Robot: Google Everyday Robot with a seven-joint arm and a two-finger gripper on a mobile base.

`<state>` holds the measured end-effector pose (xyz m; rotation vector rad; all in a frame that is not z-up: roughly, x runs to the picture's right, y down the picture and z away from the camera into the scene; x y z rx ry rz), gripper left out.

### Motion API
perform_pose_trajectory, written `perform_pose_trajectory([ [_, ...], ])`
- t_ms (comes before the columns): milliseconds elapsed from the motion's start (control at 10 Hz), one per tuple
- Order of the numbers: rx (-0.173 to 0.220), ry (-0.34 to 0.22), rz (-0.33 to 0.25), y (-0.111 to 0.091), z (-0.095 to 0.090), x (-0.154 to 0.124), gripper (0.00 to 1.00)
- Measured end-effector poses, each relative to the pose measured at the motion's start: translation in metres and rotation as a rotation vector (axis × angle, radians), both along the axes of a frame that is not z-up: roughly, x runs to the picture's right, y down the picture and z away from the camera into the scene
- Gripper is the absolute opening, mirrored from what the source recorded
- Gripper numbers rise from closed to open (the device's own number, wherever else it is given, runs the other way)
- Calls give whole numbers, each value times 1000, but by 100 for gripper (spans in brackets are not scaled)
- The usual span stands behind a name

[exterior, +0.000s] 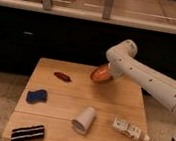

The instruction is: Pick up the ceramic bowl

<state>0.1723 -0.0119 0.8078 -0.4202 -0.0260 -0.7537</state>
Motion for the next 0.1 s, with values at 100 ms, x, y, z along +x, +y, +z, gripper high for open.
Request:
perform_pose_trajectory([
  [100, 5, -3, -8, -1, -2, -1, 1],
])
